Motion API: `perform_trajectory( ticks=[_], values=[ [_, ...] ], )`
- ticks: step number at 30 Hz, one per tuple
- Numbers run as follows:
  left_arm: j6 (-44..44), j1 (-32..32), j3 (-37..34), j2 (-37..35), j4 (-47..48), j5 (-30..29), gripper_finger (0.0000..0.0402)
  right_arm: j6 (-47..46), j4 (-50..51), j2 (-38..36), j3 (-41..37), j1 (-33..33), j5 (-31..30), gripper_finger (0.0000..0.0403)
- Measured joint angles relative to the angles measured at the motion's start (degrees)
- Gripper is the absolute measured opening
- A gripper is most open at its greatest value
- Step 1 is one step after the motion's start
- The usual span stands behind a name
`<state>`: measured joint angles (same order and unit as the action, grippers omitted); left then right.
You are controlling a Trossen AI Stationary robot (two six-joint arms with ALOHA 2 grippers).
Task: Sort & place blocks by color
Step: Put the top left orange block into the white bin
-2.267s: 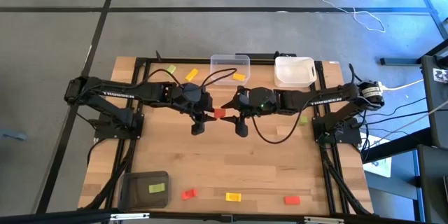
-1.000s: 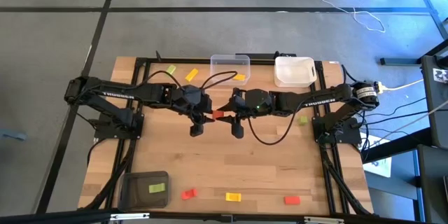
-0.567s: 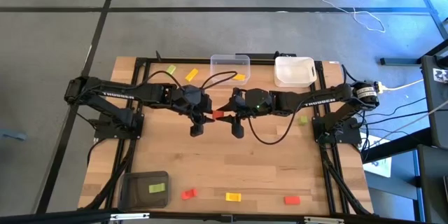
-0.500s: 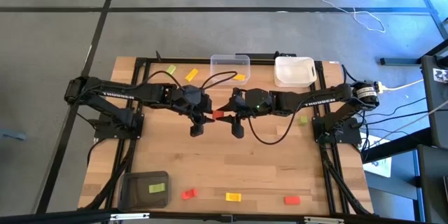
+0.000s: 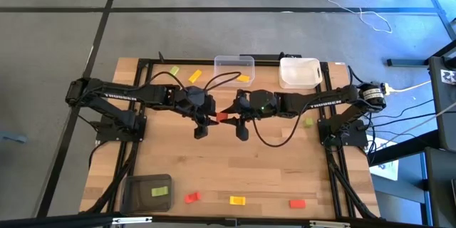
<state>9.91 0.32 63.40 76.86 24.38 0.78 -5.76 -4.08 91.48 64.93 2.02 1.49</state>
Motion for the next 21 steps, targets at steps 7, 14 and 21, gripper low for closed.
perform_trajectory(
  ticks=[7,14,21],
  values=[
    [-0.02,0.00,0.00,0.00,-0.28,0.07,0.0134,0.19,0.20,-0.33,0.00,0.00,0.12,0.0132],
    [0.04,0.04,0.11,-0.02,-0.81,0.00,0.0134,0.19,2.56,-2.23,0.03,0.00,0.03,0.0132],
    [-1.19,0.04,0.11,-0.02,-1.95,0.00,0.0134,0.06,3.63,-3.17,0.05,0.00,0.05,0.0132]
  ],
)
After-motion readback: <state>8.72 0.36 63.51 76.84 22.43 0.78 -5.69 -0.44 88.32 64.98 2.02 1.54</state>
